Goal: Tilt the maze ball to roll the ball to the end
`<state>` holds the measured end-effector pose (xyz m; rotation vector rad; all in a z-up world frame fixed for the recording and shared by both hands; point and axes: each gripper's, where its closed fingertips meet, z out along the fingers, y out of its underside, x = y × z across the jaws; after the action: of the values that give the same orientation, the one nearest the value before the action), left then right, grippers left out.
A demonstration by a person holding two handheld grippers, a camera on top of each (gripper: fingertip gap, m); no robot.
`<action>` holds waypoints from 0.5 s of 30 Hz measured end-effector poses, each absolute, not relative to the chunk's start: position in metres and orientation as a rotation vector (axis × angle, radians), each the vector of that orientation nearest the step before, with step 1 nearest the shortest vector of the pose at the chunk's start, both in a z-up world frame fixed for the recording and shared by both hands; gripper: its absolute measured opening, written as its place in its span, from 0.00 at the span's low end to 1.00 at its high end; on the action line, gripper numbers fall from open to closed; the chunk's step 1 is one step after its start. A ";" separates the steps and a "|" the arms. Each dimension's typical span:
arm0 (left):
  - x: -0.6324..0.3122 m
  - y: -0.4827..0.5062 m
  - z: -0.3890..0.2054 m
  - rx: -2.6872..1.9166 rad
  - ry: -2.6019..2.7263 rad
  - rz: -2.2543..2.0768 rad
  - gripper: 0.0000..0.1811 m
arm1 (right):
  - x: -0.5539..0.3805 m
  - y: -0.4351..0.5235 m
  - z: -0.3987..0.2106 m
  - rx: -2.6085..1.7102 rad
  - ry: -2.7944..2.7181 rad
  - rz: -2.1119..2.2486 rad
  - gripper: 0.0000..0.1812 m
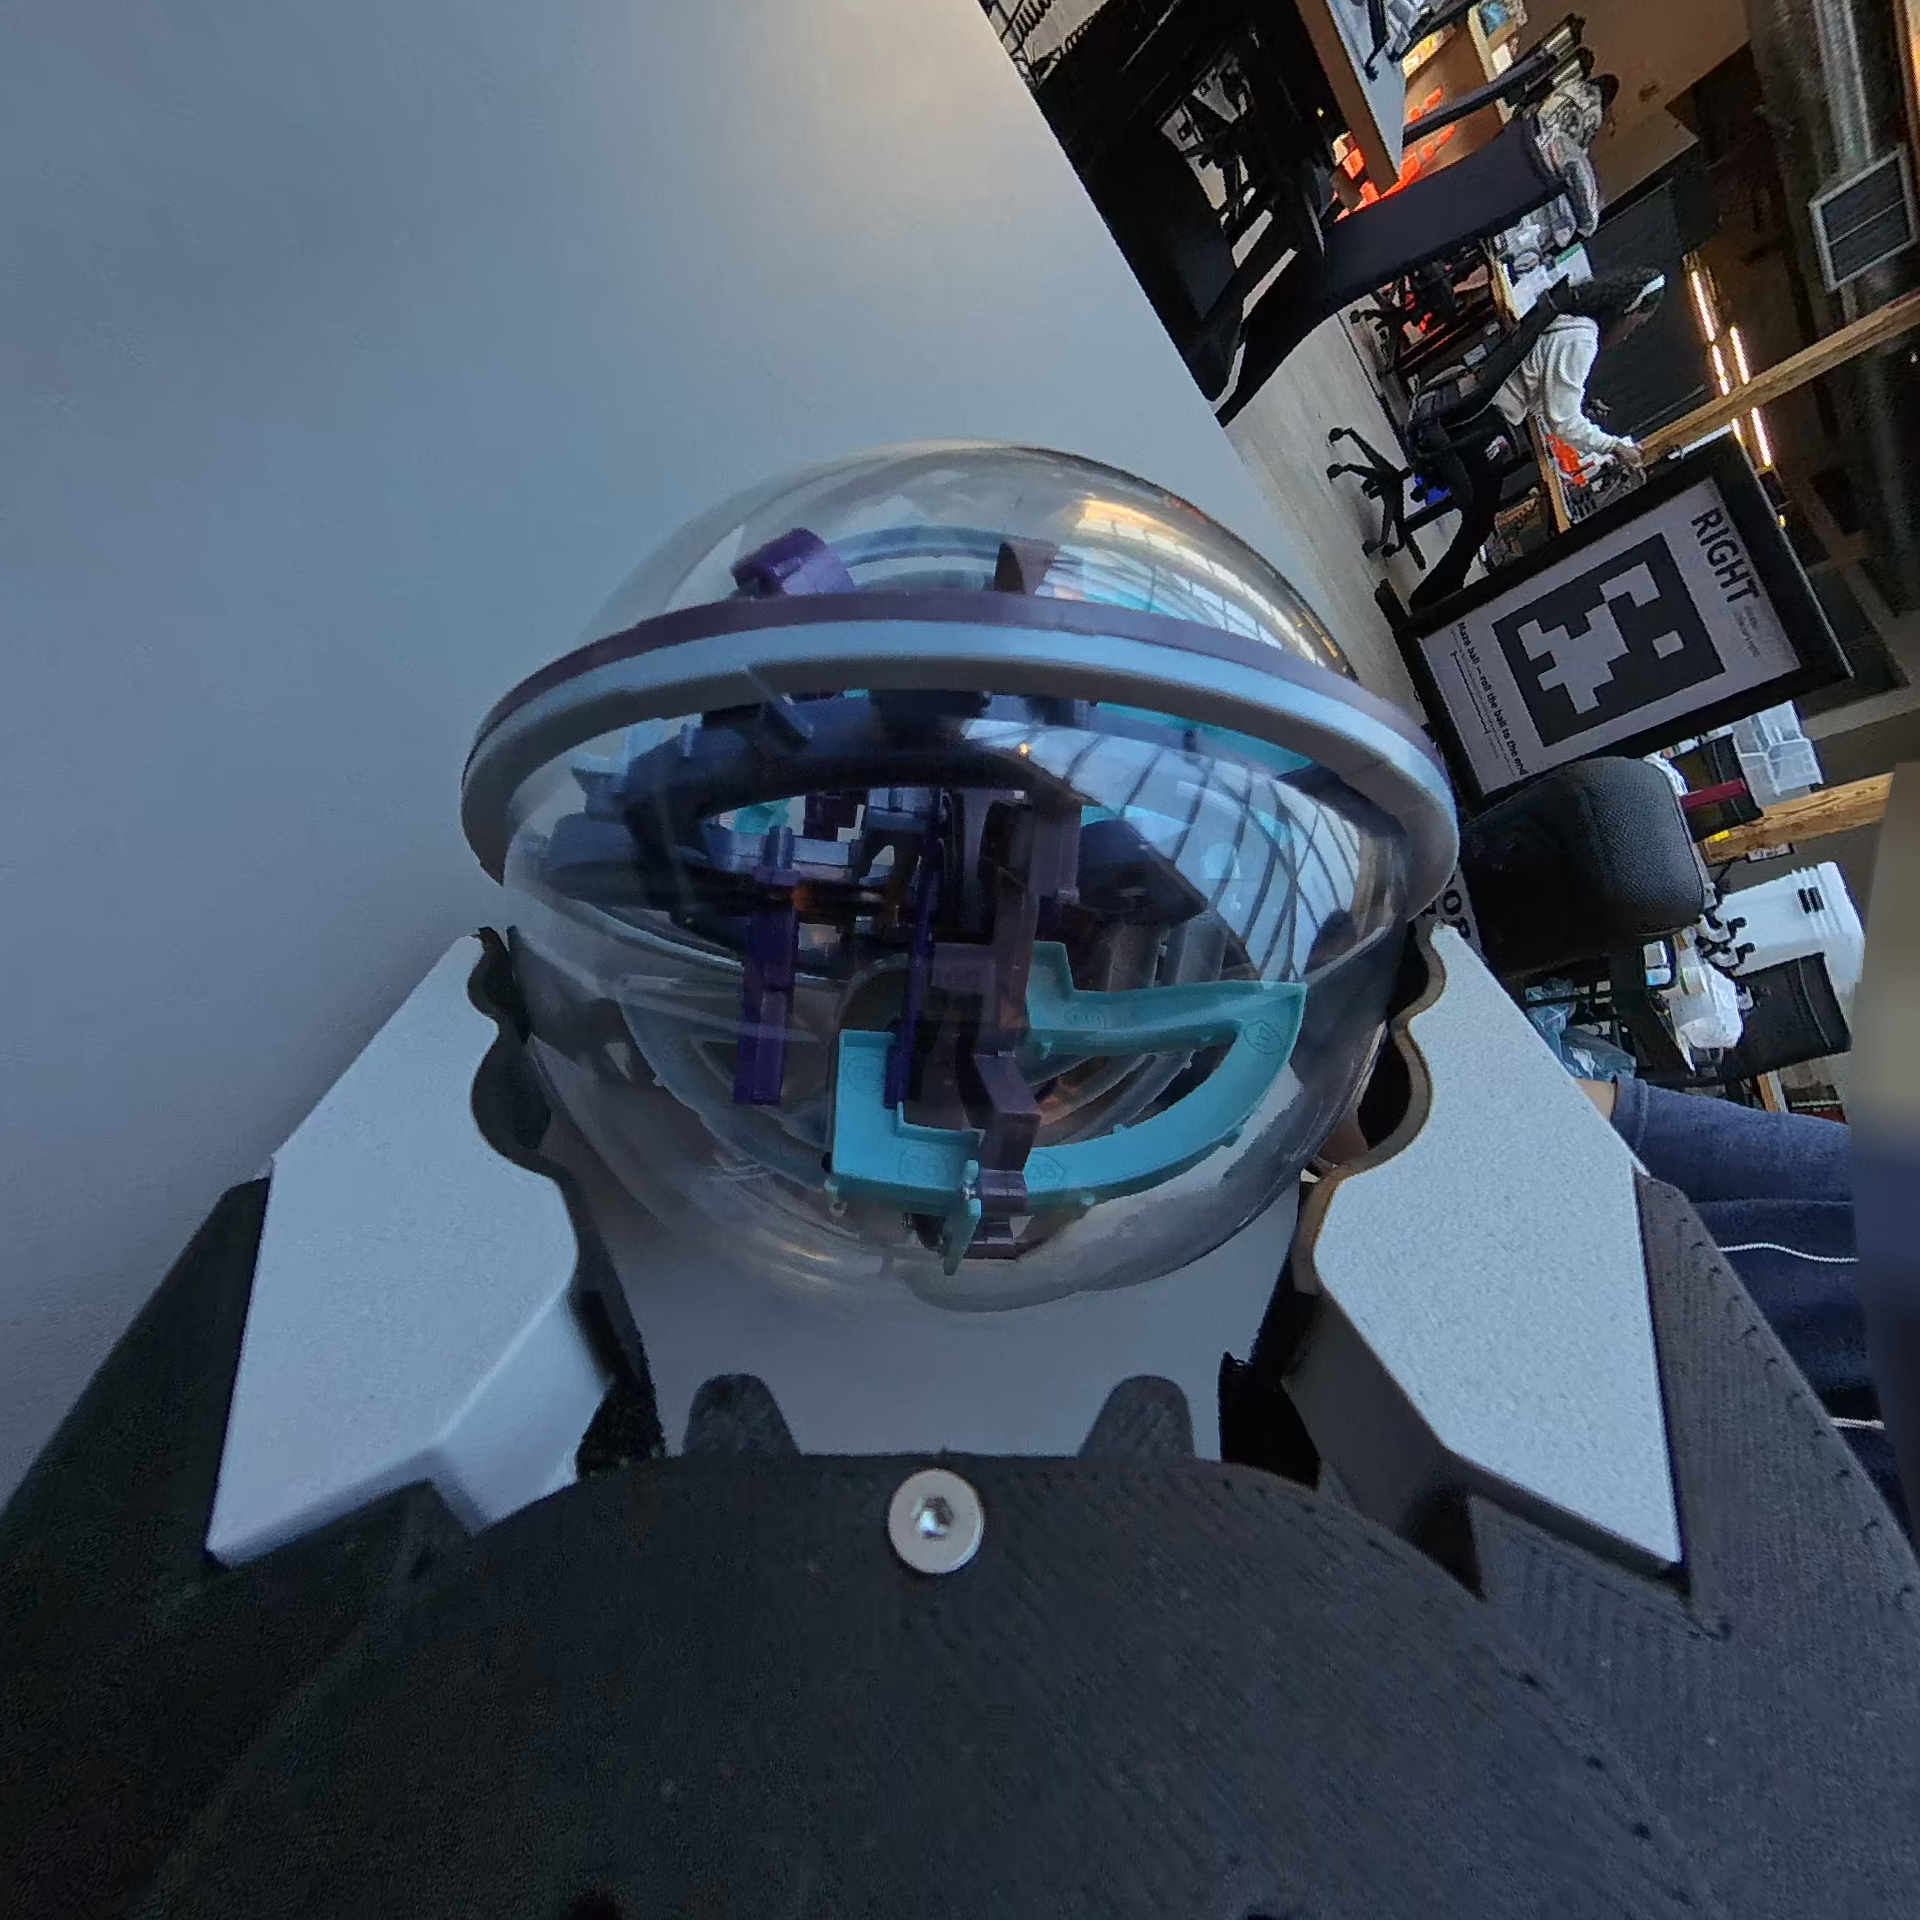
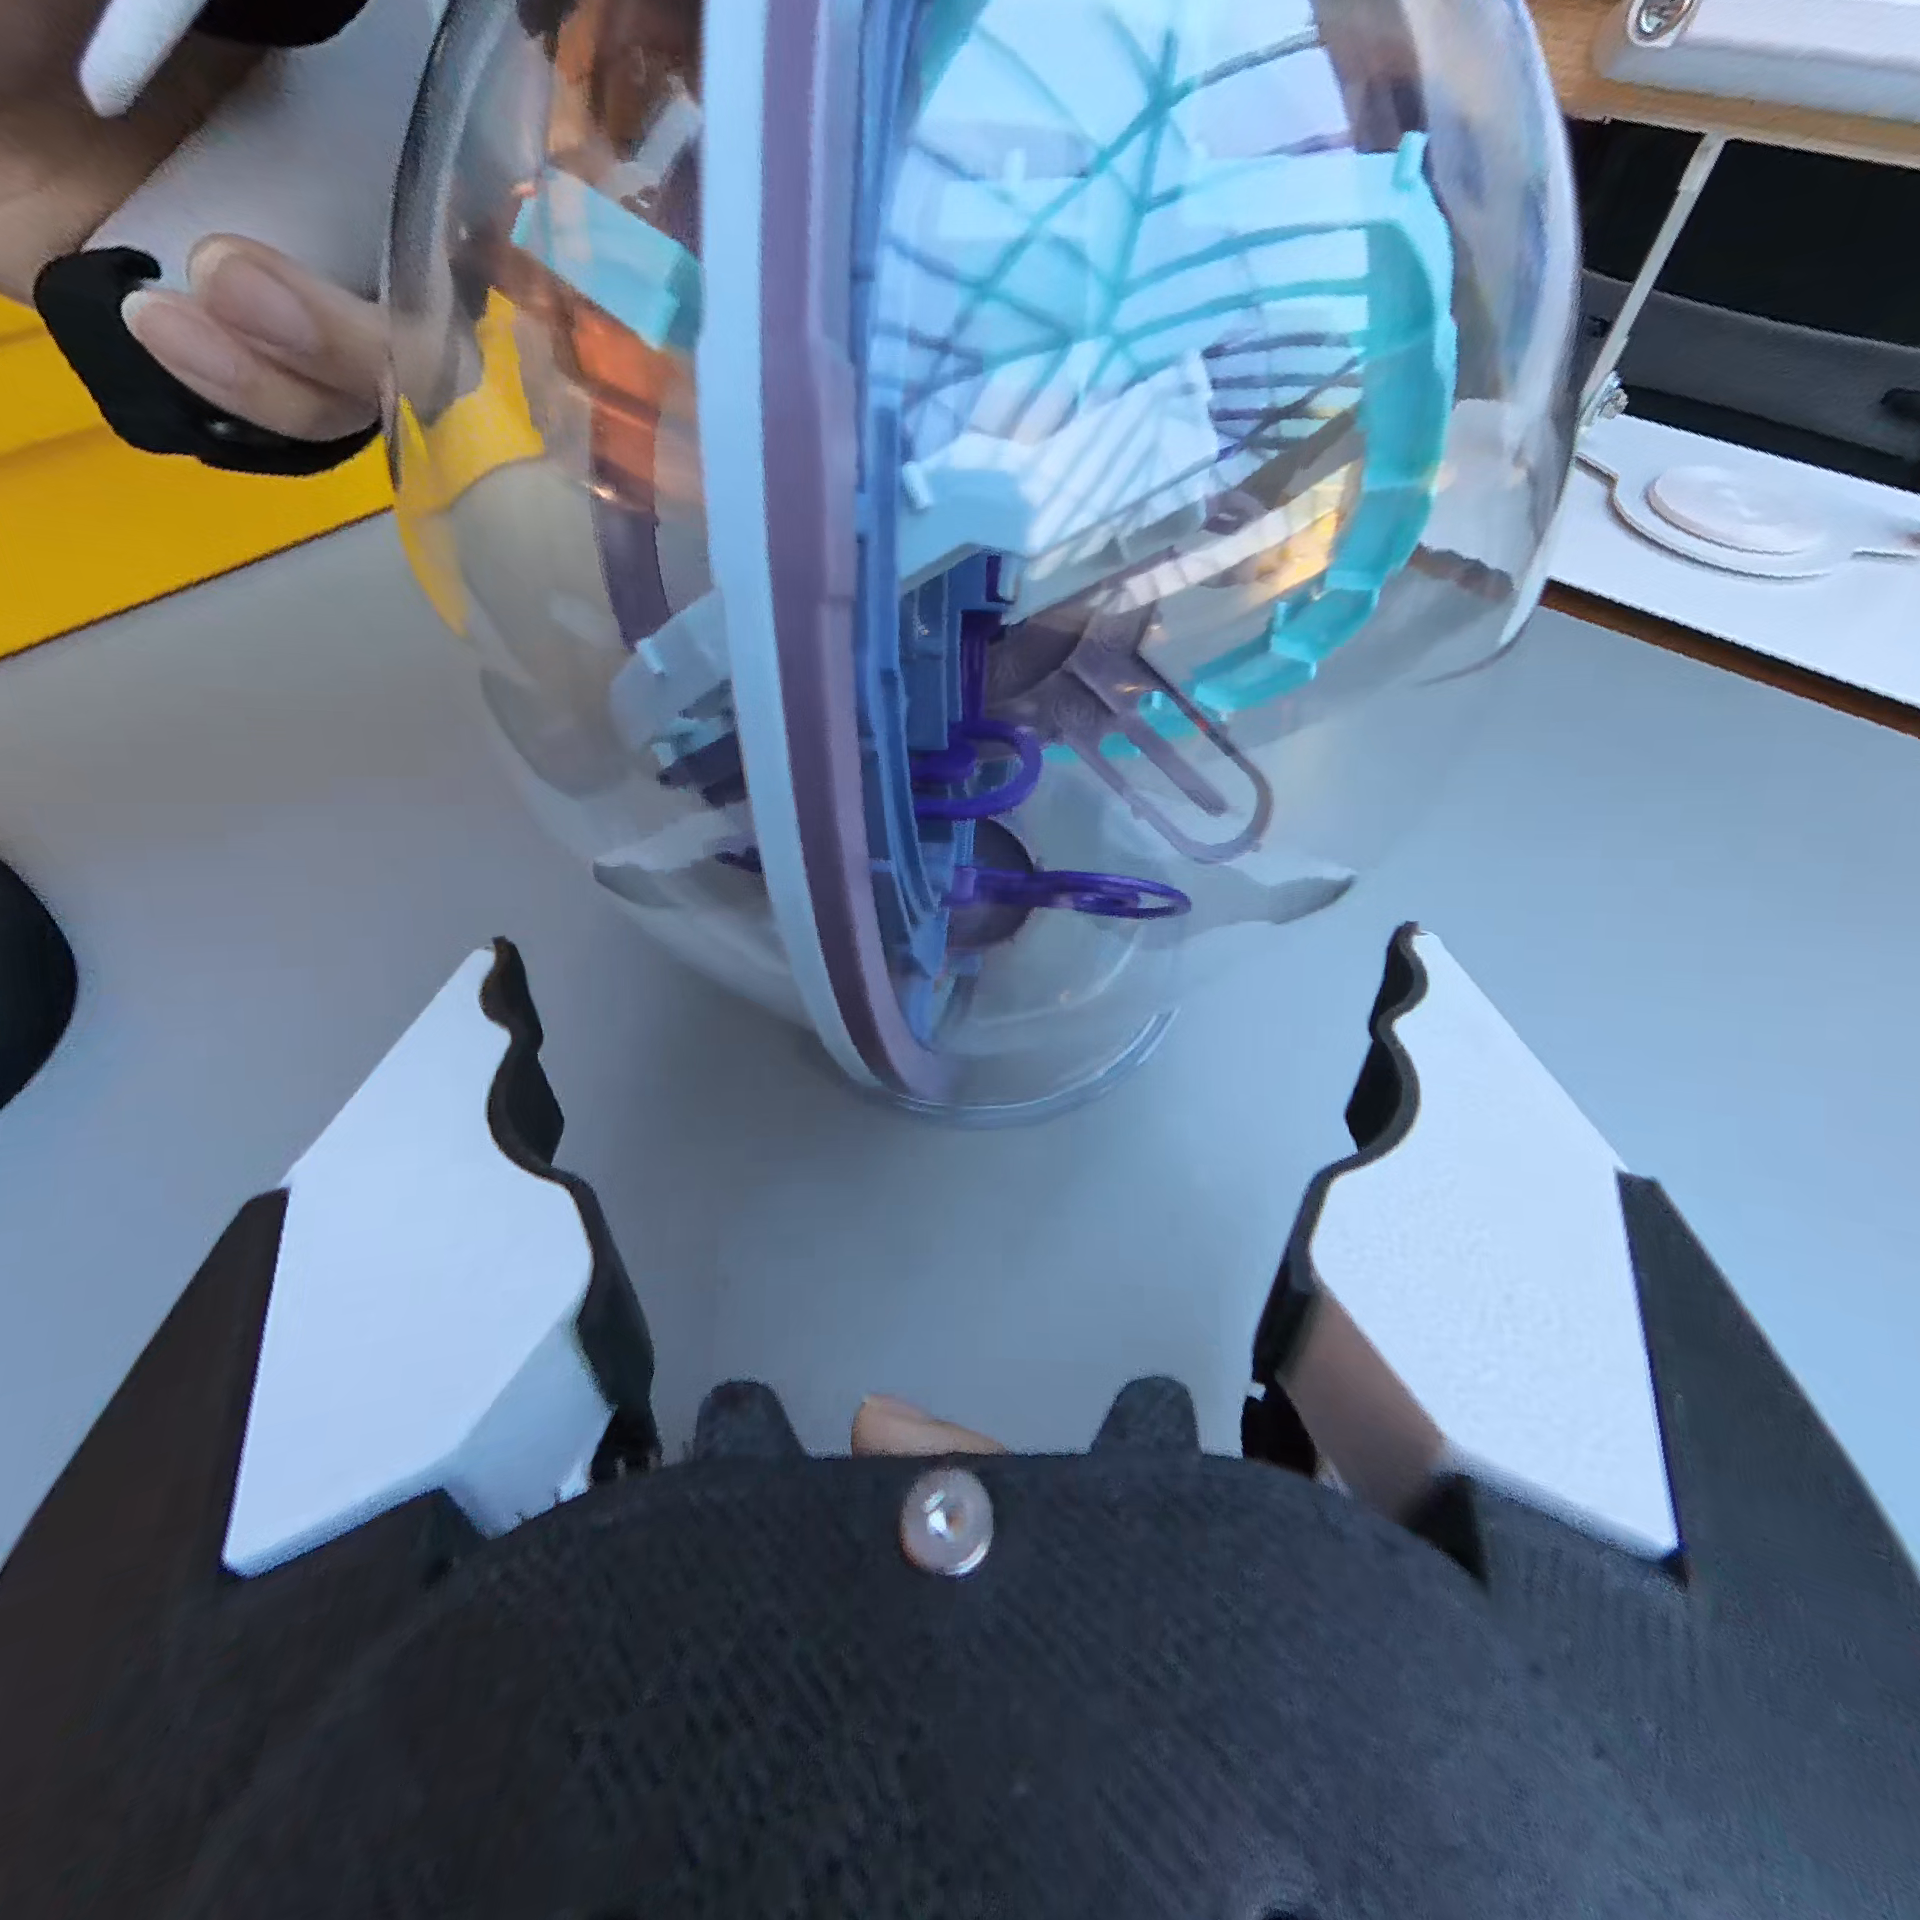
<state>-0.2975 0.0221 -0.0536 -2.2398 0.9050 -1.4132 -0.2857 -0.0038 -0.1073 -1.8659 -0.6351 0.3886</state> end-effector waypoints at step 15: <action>-0.292 0.017 -0.055 -2.235 0.933 -1.431 0.87 | -0.232 -0.040 -0.090 -1.664 -1.182 0.030 0.86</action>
<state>-0.2916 0.0172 -0.0550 -2.2351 0.9332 -1.4315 -0.2318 -0.0398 -0.0902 -1.6642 -1.1816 0.0305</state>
